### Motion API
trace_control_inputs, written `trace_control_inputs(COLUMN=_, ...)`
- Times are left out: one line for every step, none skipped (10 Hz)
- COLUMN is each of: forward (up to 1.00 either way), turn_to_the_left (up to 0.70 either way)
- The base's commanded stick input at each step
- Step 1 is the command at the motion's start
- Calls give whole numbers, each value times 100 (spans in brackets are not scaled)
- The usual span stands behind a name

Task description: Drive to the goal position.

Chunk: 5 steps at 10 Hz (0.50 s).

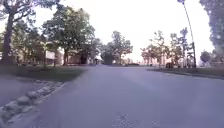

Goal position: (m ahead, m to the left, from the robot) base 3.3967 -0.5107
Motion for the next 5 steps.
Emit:
trace_control_inputs(forward=50, turn_to_the_left=0)
trace_control_inputs(forward=50, turn_to_the_left=0)
trace_control_inputs(forward=50, turn_to_the_left=0)
trace_control_inputs(forward=50, turn_to_the_left=0)
trace_control_inputs(forward=50, turn_to_the_left=0)
